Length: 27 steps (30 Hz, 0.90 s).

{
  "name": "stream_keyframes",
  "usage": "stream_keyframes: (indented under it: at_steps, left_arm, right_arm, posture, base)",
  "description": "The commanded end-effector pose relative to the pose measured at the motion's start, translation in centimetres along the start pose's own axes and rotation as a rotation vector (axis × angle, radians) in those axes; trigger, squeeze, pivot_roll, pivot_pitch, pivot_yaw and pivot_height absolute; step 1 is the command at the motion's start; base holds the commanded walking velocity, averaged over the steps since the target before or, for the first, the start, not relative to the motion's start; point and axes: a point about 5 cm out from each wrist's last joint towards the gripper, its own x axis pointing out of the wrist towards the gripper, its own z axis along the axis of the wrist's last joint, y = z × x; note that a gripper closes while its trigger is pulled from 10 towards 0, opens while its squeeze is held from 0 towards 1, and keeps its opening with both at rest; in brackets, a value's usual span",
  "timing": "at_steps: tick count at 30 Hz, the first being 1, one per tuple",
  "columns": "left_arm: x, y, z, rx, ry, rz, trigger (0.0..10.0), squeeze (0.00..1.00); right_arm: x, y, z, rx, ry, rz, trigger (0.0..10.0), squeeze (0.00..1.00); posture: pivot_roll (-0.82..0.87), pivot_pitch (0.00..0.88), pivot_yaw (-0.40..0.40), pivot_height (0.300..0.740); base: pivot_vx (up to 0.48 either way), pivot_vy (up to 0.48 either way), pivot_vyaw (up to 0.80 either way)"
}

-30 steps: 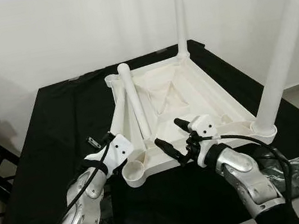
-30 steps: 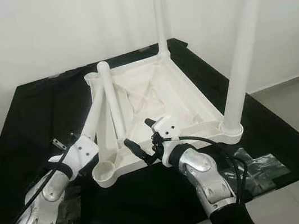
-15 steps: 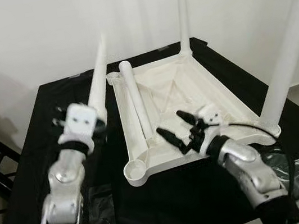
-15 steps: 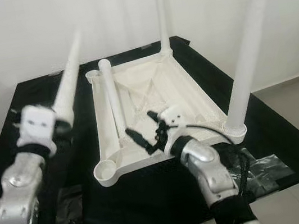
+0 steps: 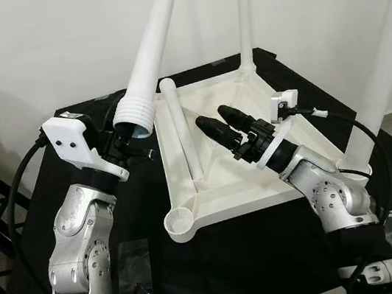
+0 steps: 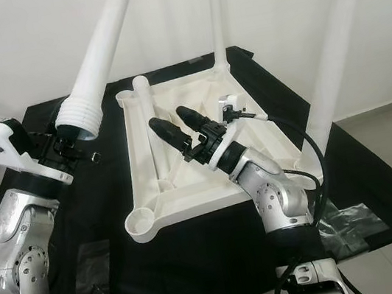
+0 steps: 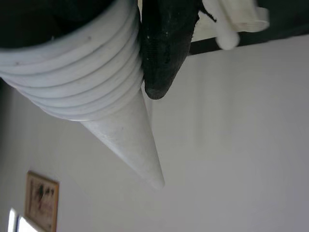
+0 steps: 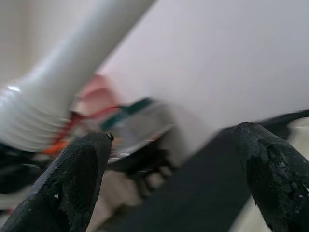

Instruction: Building children table

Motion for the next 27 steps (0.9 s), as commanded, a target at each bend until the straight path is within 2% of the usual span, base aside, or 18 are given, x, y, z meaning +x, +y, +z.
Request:
stream_keyframes:
  at_steps: [1, 4, 8, 10, 11, 15, 18, 19, 27]
  left_arm:
    - [-0.5, 0.0, 0.6, -0.076, -0.04, -0.026, 10.0, 0.0]
    - [-1.2, 0.0, 0.9, -0.187, -0.073, -0.054, 10.0, 0.0]
    - [-1.5, 0.1, 1.0, -0.231, -0.085, -0.059, 10.0, 0.0]
    - [-1.9, 0.0, 1.1, -0.298, -0.1, -0.082, 10.0, 0.0]
    - [-1.9, 0.0, 1.1, -0.298, -0.1, -0.082, 10.0, 0.0]
    - [-2.3, -0.7, 1.1, -0.398, -0.107, -0.155, 10.0, 0.0]
    - [-2.4, -0.9, 1.0, -0.414, -0.102, -0.175, 10.0, 0.0]
    - [-2.6, -1.6, 1.1, -0.447, -0.094, -0.224, 10.0, 0.0]
    - [-3.4, -2.5, 0.6, -0.483, -0.057, -0.258, 10.0, 0.0]
  right_arm:
    - [1.0, 1.5, 1.4, 0.049, -0.05, 0.133, 10.0, 0.0]
    - [1.6, 2.8, 3.0, 0.135, -0.109, 0.274, 10.0, 0.0]
    - [1.8, 3.3, 3.3, 0.159, -0.108, 0.347, 10.0, 0.0]
    - [1.7, 4.0, 3.5, 0.209, -0.105, 0.439, 10.0, 0.0]
    - [1.7, 4.0, 3.5, 0.209, -0.105, 0.439, 10.0, 0.0]
    - [1.7, 4.4, 3.7, 0.277, -0.106, 0.521, 10.0, 0.0]
    - [1.7, 4.4, 3.7, 0.29, -0.107, 0.533, 10.0, 0.0]
    - [1.6, 4.4, 3.8, 0.328, -0.111, 0.561, 10.0, 0.0]
    - [1.3, 4.5, 4.2, 0.381, -0.106, 0.663, 10.0, 0.0]
  posture:
    - [-0.13, 0.003, 0.038, 0.74]
    - [-0.12, 0.004, 0.034, 0.74]
    - [-0.12, 0.006, 0.031, 0.74]
    - [-0.11, 0.007, 0.03, 0.74]
    - [-0.11, 0.007, 0.03, 0.74]
    - [-0.1, 0.005, 0.034, 0.74]
    - [-0.09, 0.005, 0.032, 0.74]
    - [-0.08, 0.004, 0.029, 0.74]
    - [-0.06, 0.007, 0.018, 0.74]
  base:
    - [0.0, 0.0, 0.0]
    - [0.0, 0.0, 0.0]
    - [0.0, 0.0, 0.0]
    - [0.0, 0.0, 0.0]
    - [0.0, 0.0, 0.0]
    - [0.0, 0.0, 0.0]
    - [0.0, 0.0, 0.0]
    - [0.0, 0.0, 0.0]
    - [0.0, 0.0, 0.0]
